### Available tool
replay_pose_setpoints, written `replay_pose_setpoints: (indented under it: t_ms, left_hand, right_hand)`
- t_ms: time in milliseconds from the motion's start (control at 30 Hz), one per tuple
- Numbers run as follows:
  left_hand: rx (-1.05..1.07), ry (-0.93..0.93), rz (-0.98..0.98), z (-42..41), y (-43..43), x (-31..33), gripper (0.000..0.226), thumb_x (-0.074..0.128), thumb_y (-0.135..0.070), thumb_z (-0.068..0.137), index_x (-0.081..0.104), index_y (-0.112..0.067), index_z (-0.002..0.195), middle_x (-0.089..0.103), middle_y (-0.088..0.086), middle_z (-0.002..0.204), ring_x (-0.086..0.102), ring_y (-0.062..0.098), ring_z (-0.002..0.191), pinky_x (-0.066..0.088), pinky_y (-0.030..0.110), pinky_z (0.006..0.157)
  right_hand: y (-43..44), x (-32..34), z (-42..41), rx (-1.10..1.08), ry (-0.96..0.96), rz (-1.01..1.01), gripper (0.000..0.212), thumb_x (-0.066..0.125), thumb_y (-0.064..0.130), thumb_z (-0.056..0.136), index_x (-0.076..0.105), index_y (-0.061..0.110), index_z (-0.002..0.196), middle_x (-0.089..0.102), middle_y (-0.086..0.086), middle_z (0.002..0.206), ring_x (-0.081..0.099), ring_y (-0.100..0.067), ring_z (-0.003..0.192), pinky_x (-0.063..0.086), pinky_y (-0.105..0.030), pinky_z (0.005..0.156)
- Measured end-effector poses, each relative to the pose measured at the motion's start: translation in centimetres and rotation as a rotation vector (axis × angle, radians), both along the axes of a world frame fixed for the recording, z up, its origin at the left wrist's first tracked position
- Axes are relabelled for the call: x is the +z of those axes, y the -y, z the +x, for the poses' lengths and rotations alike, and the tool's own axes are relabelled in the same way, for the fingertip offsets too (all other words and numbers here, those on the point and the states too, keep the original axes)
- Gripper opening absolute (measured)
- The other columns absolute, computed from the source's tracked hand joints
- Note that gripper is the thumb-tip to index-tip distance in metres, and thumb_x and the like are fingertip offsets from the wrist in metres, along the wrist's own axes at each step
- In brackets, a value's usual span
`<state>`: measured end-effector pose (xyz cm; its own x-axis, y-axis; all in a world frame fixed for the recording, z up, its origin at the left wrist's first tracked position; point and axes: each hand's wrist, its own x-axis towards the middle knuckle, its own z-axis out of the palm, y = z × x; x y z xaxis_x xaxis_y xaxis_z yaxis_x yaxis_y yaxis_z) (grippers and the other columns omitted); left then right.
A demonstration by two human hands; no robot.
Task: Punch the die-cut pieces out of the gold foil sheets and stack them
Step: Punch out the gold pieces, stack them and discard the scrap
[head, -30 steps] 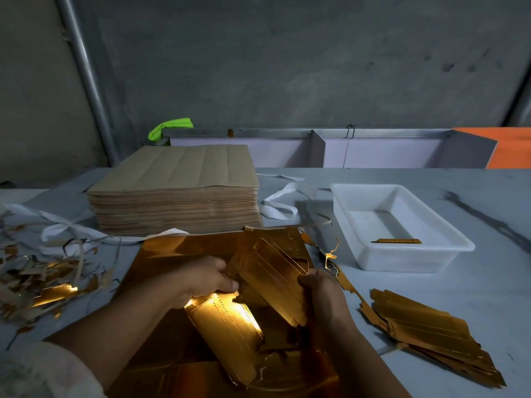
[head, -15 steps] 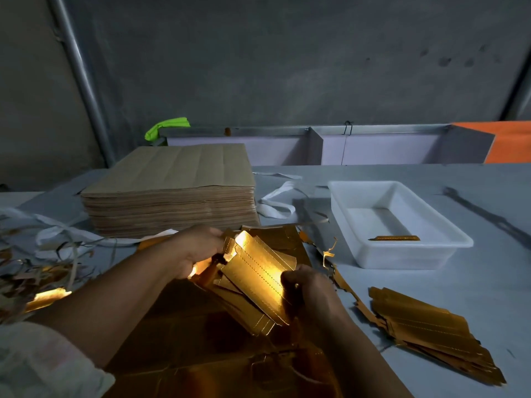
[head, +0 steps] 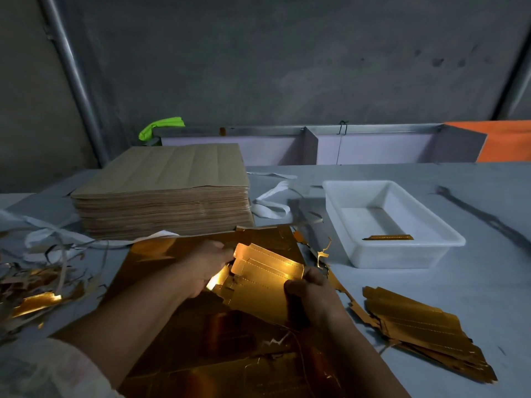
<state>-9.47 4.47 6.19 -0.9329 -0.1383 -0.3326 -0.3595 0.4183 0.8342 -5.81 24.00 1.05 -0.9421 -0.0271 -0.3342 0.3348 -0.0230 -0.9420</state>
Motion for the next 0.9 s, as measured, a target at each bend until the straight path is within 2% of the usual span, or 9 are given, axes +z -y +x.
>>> replay_pose_setpoints:
  t_ms: [67, 167, 300, 433, 533, 600, 700, 800, 900]
  left_hand:
    - [-0.007, -0.027, -0.042, 0.2, -0.2, -0.5, 0.025, 0.048, -0.036, 0.101, 0.06, -0.015, 0.107, 0.065, 0.015, 0.112, 0.061, 0.027, 0.099, 0.05, 0.042, 0.088]
    - [-0.033, -0.105, -0.251, 0.2, -0.4, -1.6, 0.034, 0.045, -0.043, 0.101, 0.06, -0.013, 0.102, 0.063, 0.013, 0.105, 0.061, 0.027, 0.094, 0.049, 0.039, 0.078]
    - [-0.012, -0.213, -0.424, 0.0, -0.6, -2.8, 0.035, 0.043, -0.049, 0.1, 0.053, -0.019, 0.084, 0.052, 0.002, 0.077, 0.051, 0.015, 0.067, 0.041, 0.028, 0.06]
    - [0.012, -0.25, -0.45, 0.0, -0.4, -3.0, 0.034, 0.042, -0.048, 0.101, 0.052, -0.021, 0.083, 0.049, -0.001, 0.073, 0.046, 0.011, 0.061, 0.034, 0.025, 0.054]
    - [-0.024, -0.233, -0.508, 0.2, 0.0, -3.0, 0.032, 0.043, -0.045, 0.101, 0.052, -0.022, 0.082, 0.049, -0.001, 0.074, 0.046, 0.01, 0.062, 0.033, 0.025, 0.053]
    - [-0.072, -0.202, -0.55, 0.4, 0.2, -3.1, 0.03, 0.045, -0.044, 0.101, 0.055, -0.021, 0.084, 0.053, -0.001, 0.077, 0.05, 0.01, 0.066, 0.034, 0.024, 0.055]
    - [-0.108, -0.16, -0.561, 0.7, 0.6, -3.5, 0.027, 0.049, -0.042, 0.1, 0.058, -0.021, 0.086, 0.058, -0.001, 0.079, 0.054, 0.01, 0.067, 0.036, 0.023, 0.054]
    - [-0.151, -0.123, -0.618, 0.9, 1.1, -3.9, 0.026, 0.051, -0.042, 0.099, 0.054, -0.023, 0.081, 0.054, -0.005, 0.073, 0.05, 0.007, 0.061, 0.035, 0.021, 0.052]
    - [-0.197, -0.034, -0.747, 1.1, 1.6, -4.1, 0.021, 0.056, -0.045, 0.095, 0.052, -0.025, 0.088, 0.057, -0.006, 0.085, 0.056, 0.006, 0.072, 0.04, 0.02, 0.059]
  right_hand:
    - [-0.1, -0.2, 0.1, -0.032, 0.005, -0.022, 0.015, 0.056, 0.012, 0.097, 0.052, 0.025, 0.101, 0.052, -0.004, 0.104, 0.057, -0.027, 0.087, 0.05, -0.032, 0.053]
    - [0.0, -0.7, 0.2, -0.084, 0.016, -0.073, 0.017, 0.056, 0.009, 0.096, 0.054, 0.022, 0.106, 0.055, -0.01, 0.106, 0.061, -0.033, 0.091, 0.055, -0.04, 0.063]
    - [0.4, -1.4, 0.2, -0.153, 0.006, -0.063, 0.014, 0.056, 0.008, 0.096, 0.054, 0.018, 0.107, 0.058, -0.014, 0.105, 0.061, -0.034, 0.09, 0.056, -0.045, 0.07]
    - [0.1, -2.2, 0.0, -0.218, 0.038, -0.071, 0.011, 0.055, 0.011, 0.098, 0.055, 0.018, 0.107, 0.057, -0.013, 0.109, 0.061, -0.036, 0.093, 0.055, -0.044, 0.068]
    - [-0.1, -2.5, -0.1, -0.27, 0.05, -0.072, 0.008, 0.057, 0.013, 0.096, 0.055, 0.017, 0.103, 0.058, -0.016, 0.106, 0.061, -0.044, 0.099, 0.053, -0.059, 0.09]
    - [0.0, -2.4, -0.1, -0.302, 0.042, -0.08, 0.007, 0.057, 0.015, 0.096, 0.054, 0.018, 0.101, 0.057, -0.017, 0.104, 0.06, -0.045, 0.101, 0.05, -0.062, 0.094]
    - [0.1, -1.8, 0.0, -0.346, 0.032, -0.142, 0.006, 0.056, 0.017, 0.098, 0.053, 0.02, 0.101, 0.056, -0.015, 0.104, 0.061, -0.039, 0.094, 0.055, -0.058, 0.085]
    - [-0.2, -1.4, 0.0, -0.382, 0.029, -0.159, 0.014, 0.055, 0.019, 0.1, 0.053, 0.017, 0.113, 0.055, -0.012, 0.103, 0.057, -0.029, 0.082, 0.05, -0.038, 0.059]
    - [-0.5, -1.0, 0.1, -0.398, 0.014, -0.224, 0.016, 0.054, 0.017, 0.1, 0.052, 0.012, 0.115, 0.053, -0.012, 0.1, 0.053, -0.025, 0.079, 0.046, -0.038, 0.06]
